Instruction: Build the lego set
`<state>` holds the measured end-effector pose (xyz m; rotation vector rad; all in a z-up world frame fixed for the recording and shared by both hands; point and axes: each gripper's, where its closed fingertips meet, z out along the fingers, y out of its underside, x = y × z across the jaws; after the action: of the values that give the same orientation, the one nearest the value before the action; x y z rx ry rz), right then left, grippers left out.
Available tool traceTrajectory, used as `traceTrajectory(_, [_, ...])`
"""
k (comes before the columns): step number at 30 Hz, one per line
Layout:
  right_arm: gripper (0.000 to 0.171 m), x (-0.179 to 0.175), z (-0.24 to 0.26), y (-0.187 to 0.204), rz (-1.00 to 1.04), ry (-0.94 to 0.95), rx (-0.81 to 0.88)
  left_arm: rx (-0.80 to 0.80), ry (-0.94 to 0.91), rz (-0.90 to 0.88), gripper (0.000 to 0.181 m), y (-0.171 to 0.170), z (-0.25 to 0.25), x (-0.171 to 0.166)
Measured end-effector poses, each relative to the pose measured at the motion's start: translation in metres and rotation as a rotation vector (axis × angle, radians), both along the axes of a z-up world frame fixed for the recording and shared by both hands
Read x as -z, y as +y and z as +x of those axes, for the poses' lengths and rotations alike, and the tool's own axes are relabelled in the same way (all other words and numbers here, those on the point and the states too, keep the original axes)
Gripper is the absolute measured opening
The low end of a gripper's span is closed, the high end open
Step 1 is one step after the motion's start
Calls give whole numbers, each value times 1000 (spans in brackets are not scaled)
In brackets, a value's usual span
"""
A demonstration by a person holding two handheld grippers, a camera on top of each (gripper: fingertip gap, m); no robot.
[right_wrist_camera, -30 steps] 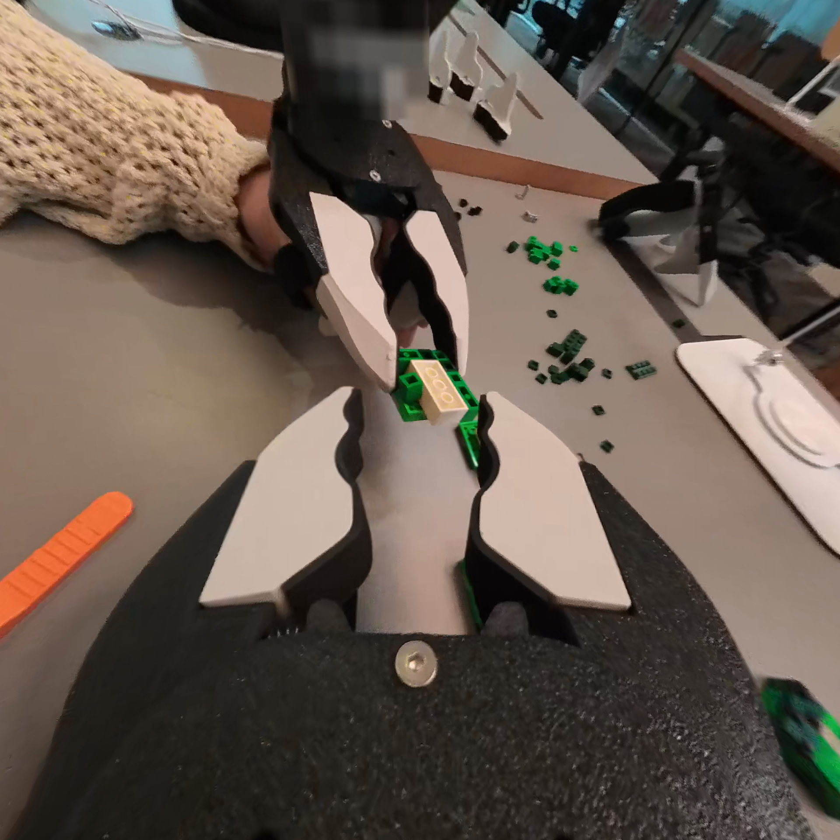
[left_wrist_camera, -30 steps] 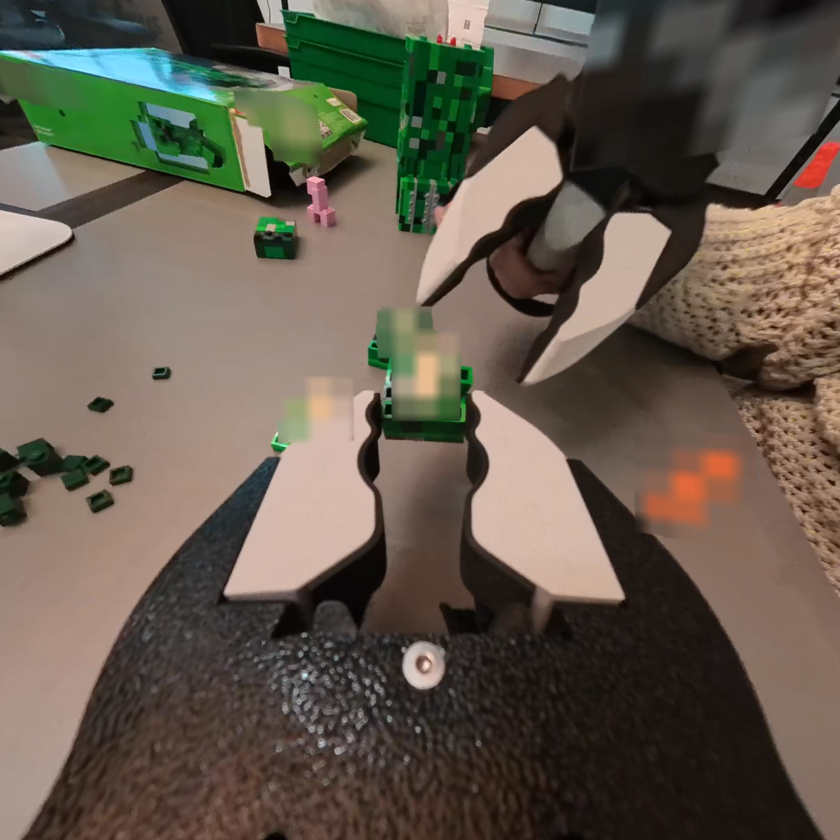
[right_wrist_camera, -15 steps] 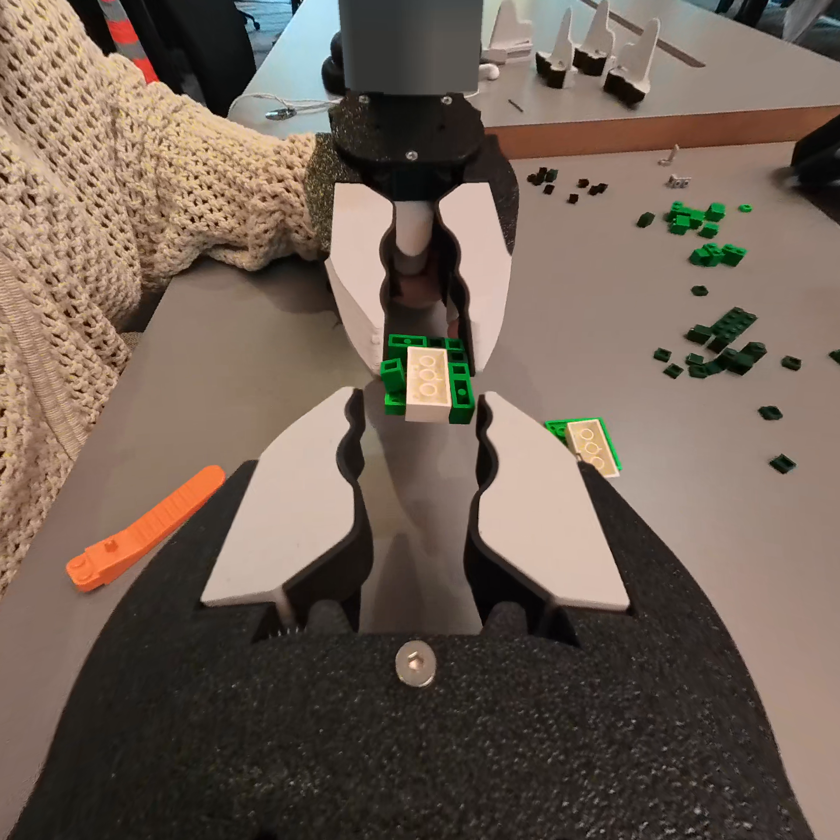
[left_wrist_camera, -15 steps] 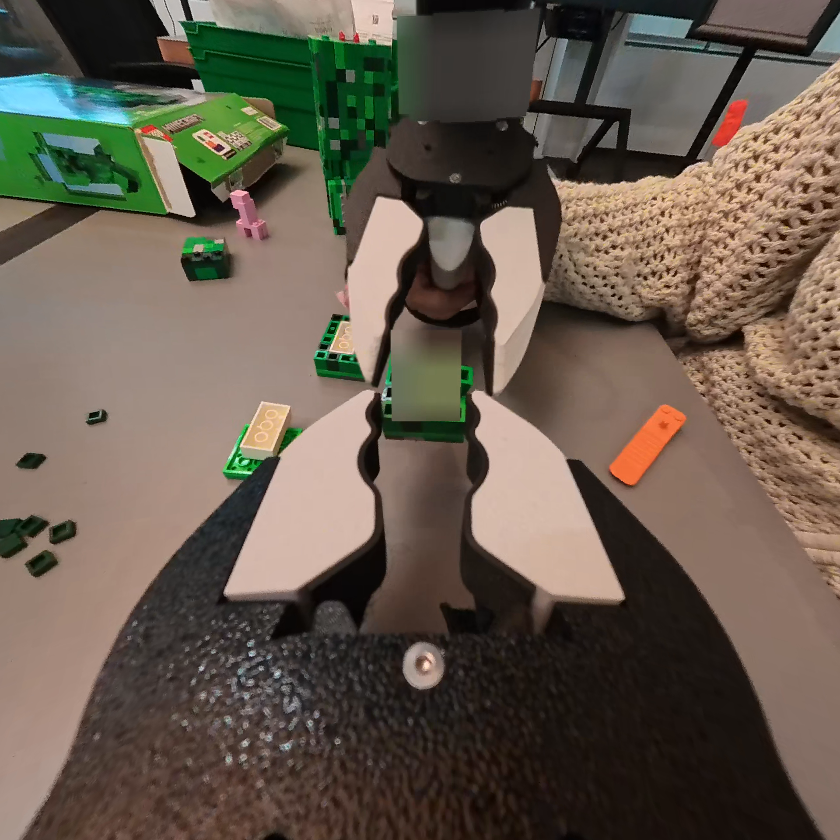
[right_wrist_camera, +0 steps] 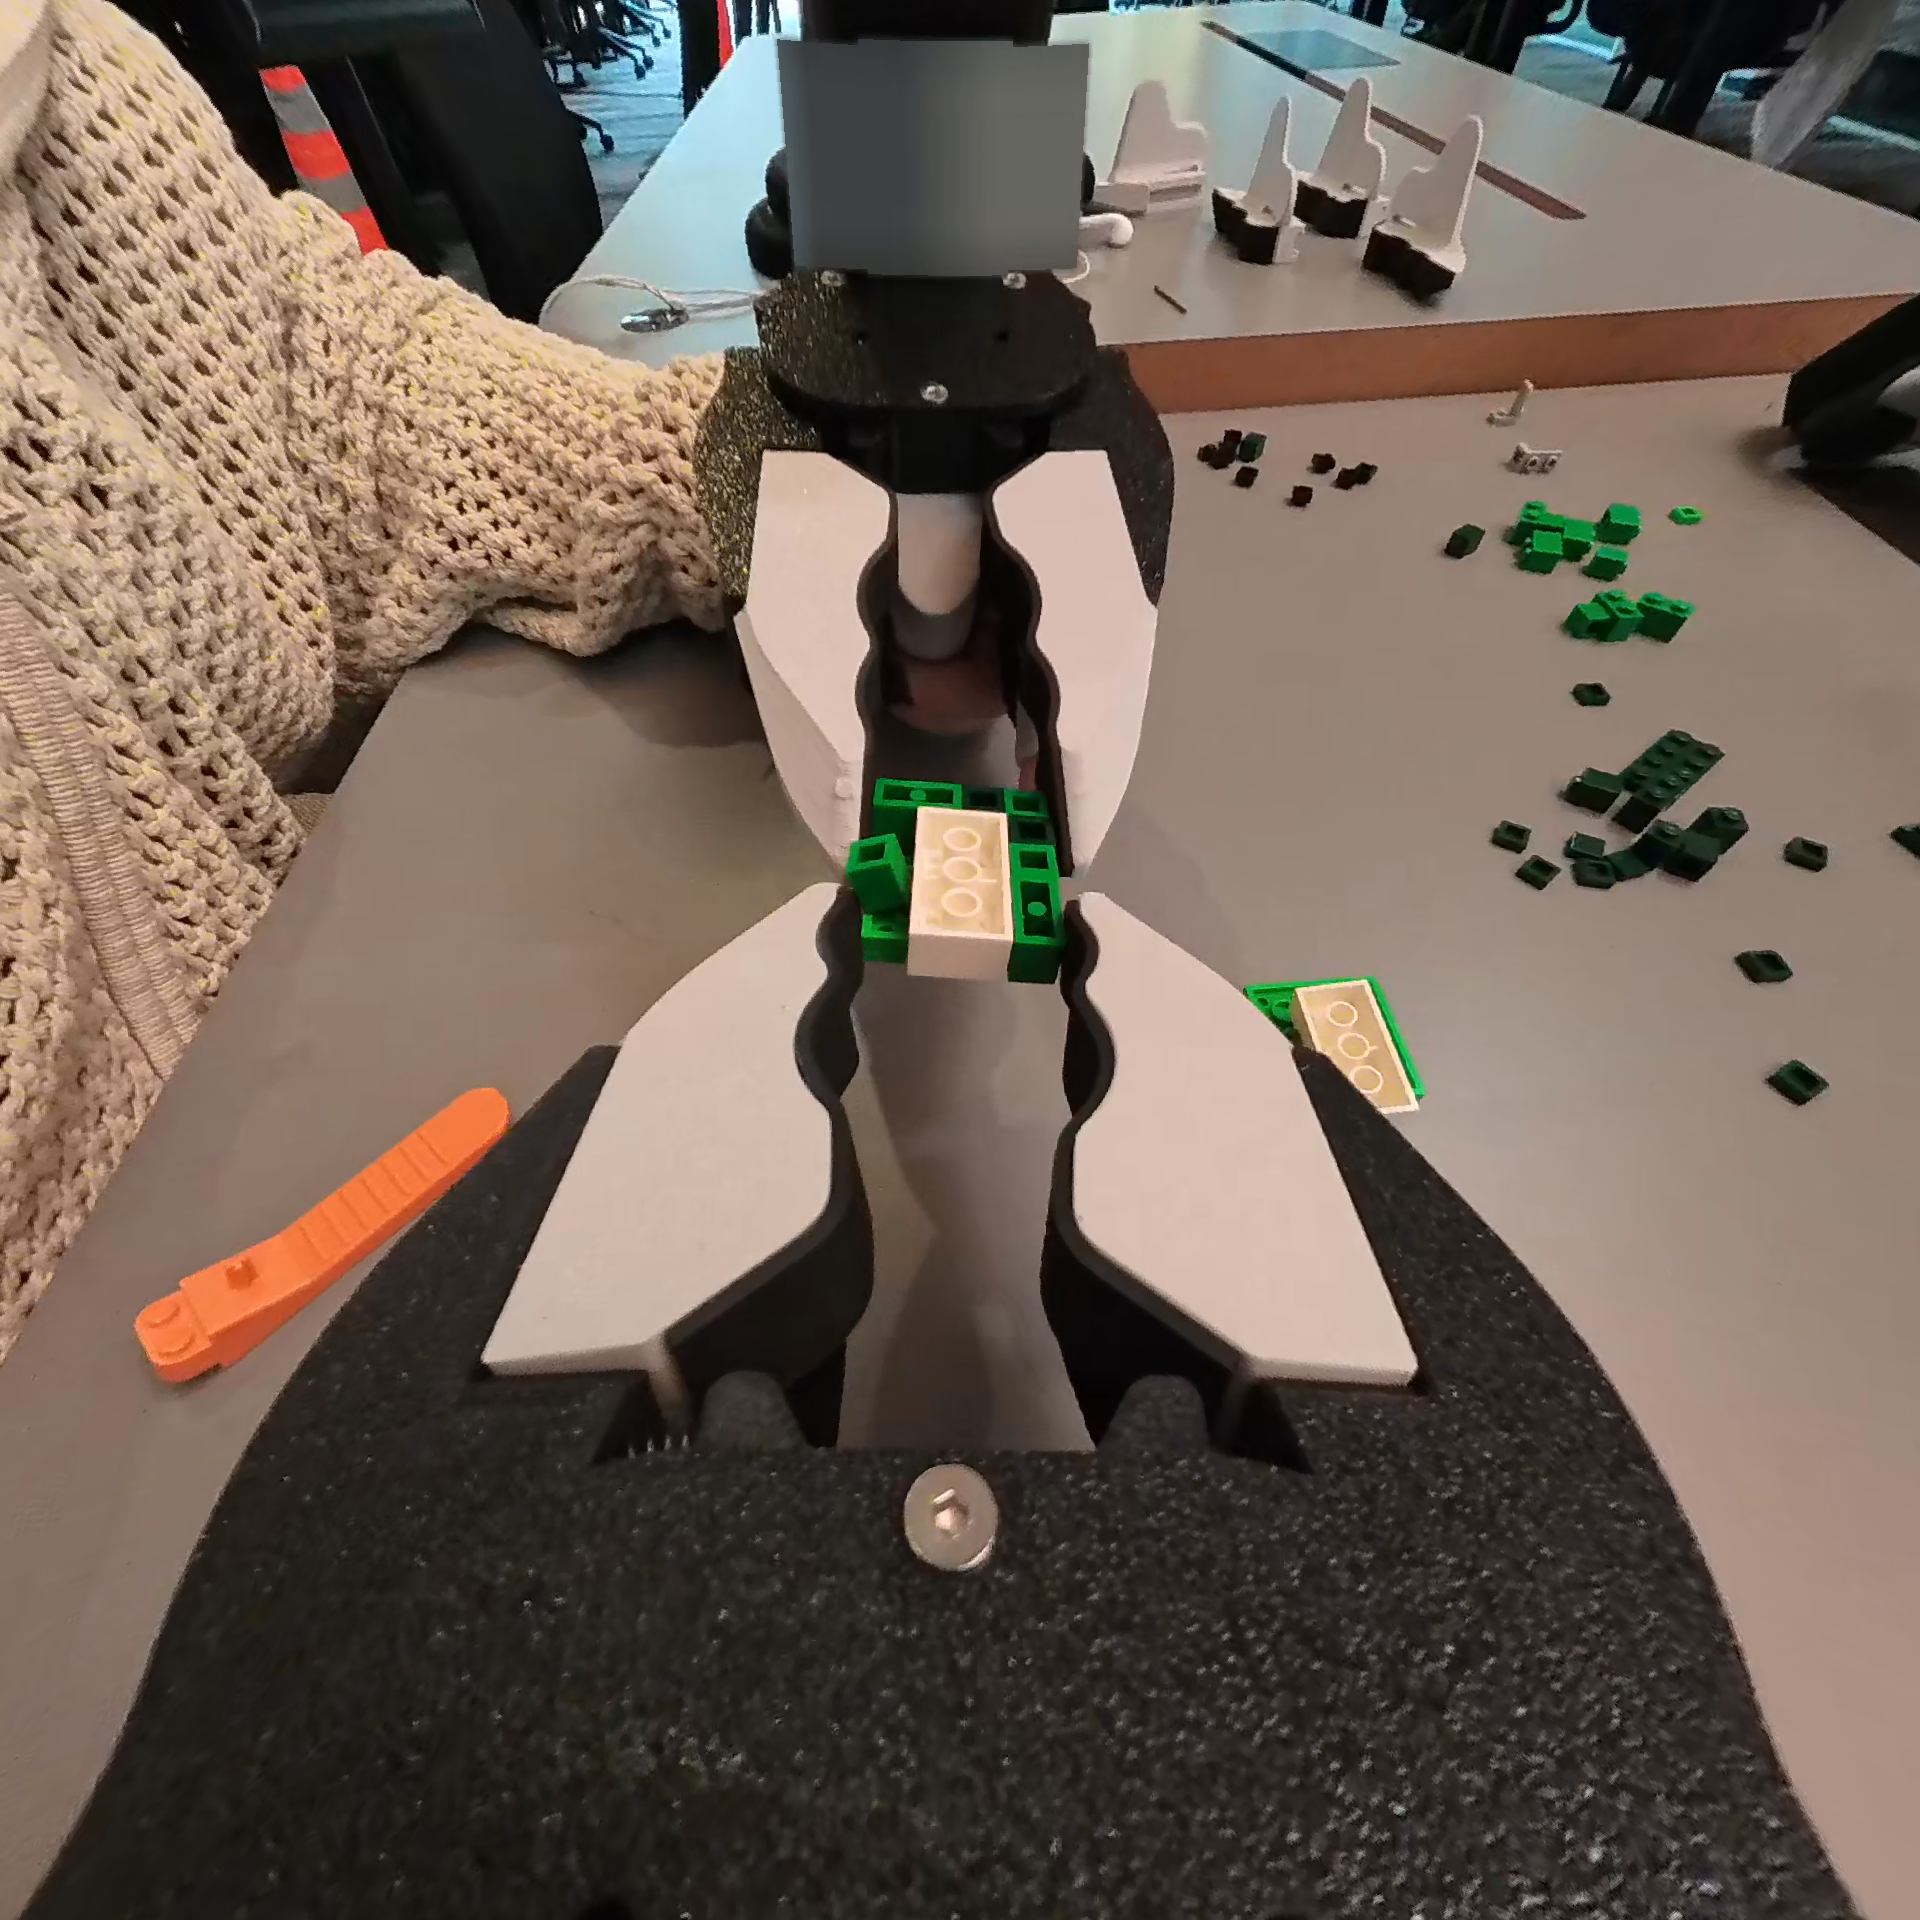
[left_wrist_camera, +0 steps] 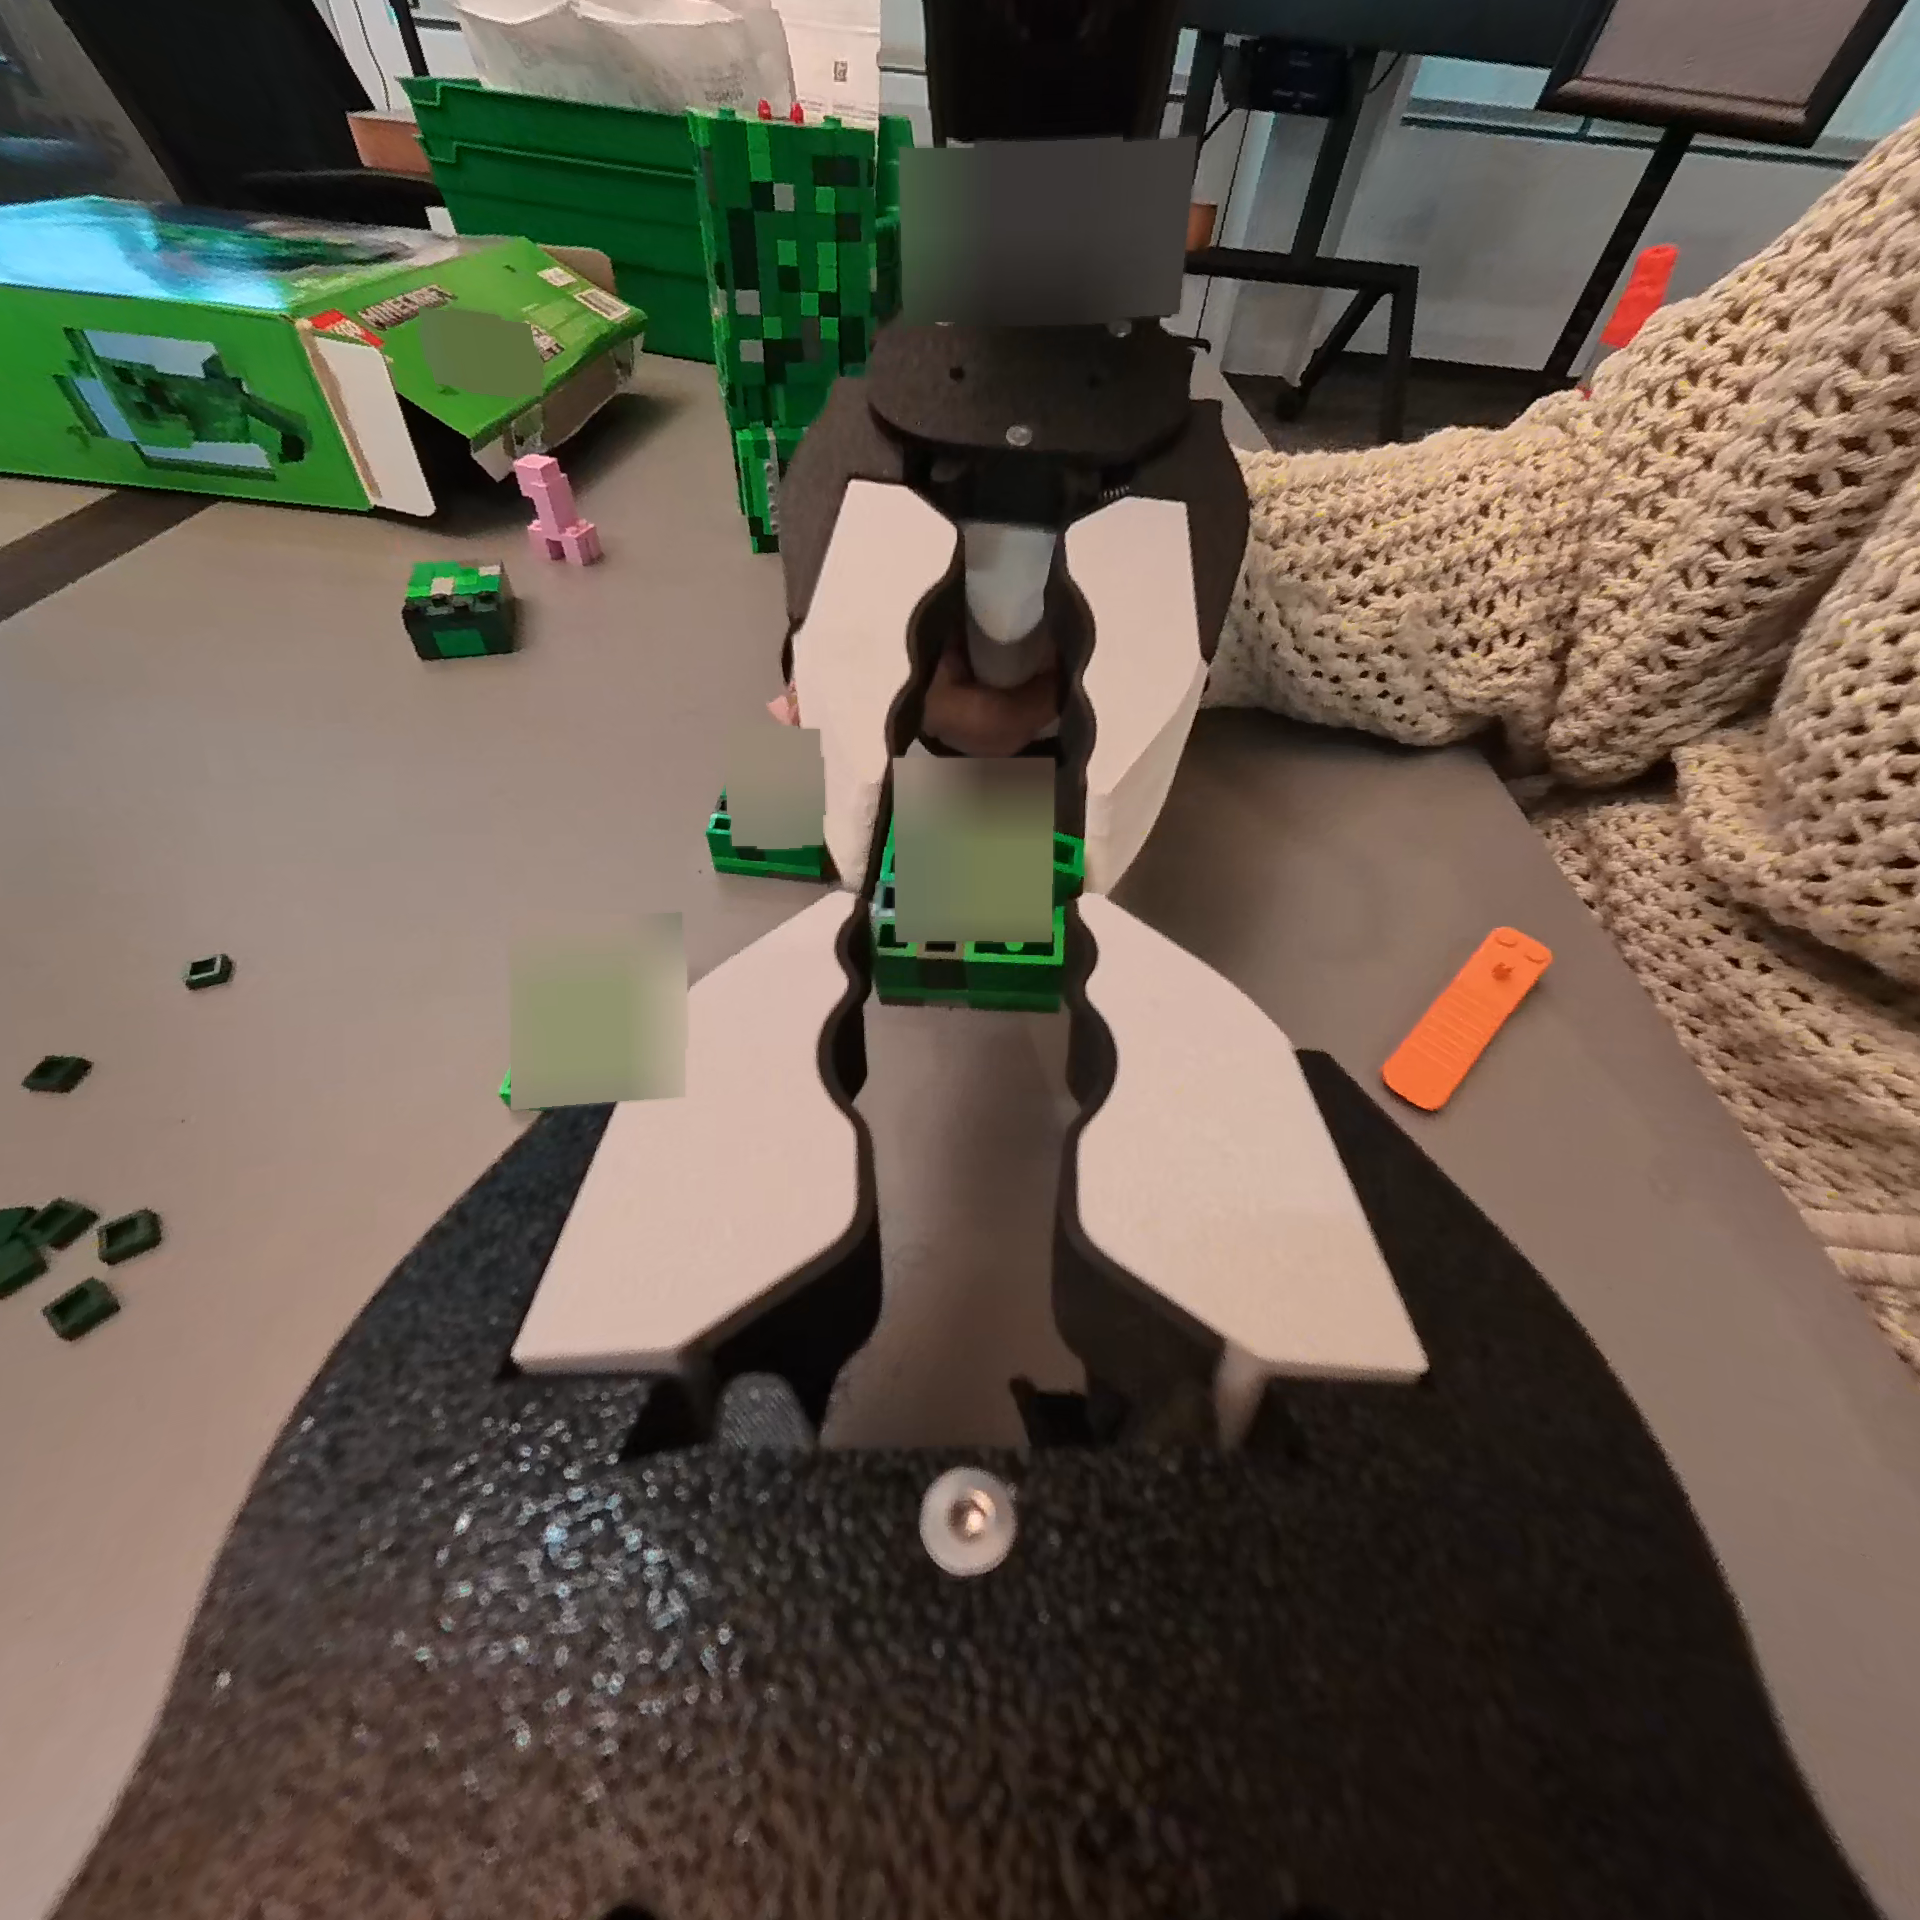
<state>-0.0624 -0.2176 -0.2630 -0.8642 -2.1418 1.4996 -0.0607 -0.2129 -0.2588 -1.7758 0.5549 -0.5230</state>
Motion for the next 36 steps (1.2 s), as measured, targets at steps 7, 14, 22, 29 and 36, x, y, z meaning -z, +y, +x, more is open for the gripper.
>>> traceTrajectory(7, [36,2,0,0,-27,-7,-3,11,0,22,45,-2,2,-2])
traceTrajectory(14, [35,-1,0,2,-50,13,-1,2,27,12,56,-1,2,1])
traceTrajectory(22, [35,-20,2,2,-153,75,-18,-8,6,10,57,0,0,-1])
traceTrajectory(29, [35,-25,3,-4,-208,91,-49,21,-26,20,45,-2,3,-4])
traceTrajectory(36, [35,-29,3,-3,-247,100,-51,46,-90,23,36,-4,5,-10])
